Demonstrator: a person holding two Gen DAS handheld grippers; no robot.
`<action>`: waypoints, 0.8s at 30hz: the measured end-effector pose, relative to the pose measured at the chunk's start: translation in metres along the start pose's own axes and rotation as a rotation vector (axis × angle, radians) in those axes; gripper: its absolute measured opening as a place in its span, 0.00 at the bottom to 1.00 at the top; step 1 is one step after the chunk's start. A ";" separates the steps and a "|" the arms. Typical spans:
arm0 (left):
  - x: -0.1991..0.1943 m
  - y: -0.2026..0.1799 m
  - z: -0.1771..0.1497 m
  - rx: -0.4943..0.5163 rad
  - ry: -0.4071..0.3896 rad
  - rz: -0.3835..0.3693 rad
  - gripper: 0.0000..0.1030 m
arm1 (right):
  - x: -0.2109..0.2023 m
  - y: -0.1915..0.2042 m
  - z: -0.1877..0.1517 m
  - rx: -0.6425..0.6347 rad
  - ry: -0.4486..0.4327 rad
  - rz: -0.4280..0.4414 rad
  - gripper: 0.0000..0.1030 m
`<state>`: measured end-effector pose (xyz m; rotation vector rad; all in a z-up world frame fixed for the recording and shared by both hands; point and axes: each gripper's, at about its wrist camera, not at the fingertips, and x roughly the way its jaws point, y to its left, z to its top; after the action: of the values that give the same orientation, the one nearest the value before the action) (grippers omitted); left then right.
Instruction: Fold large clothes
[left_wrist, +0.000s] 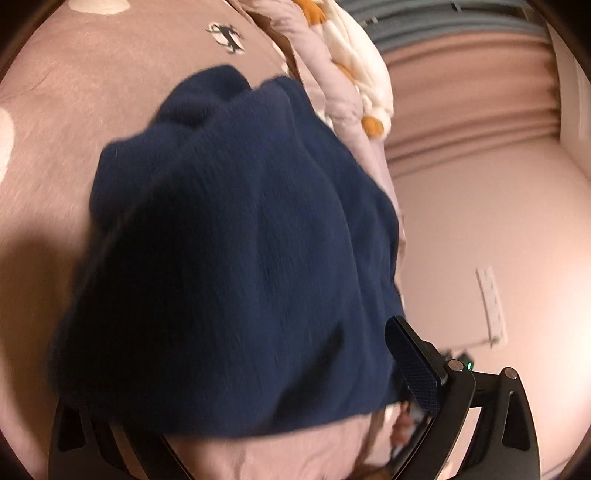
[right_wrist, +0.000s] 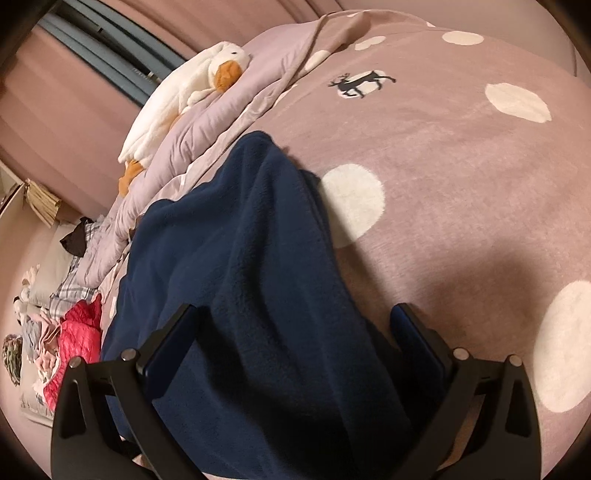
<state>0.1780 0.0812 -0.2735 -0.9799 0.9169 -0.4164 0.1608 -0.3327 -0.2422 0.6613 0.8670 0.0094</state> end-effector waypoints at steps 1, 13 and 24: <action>0.003 -0.002 0.004 -0.006 -0.012 0.004 0.96 | 0.001 0.000 0.001 0.001 0.002 0.000 1.00; 0.038 -0.028 0.008 0.052 -0.266 0.207 0.98 | 0.000 -0.011 0.000 0.046 0.030 0.055 1.00; 0.037 -0.030 0.015 0.014 -0.307 0.330 0.93 | -0.035 -0.044 -0.028 0.268 -0.092 0.209 1.00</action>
<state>0.2140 0.0488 -0.2616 -0.8325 0.7751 0.0078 0.1070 -0.3623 -0.2549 0.9942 0.7131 0.0509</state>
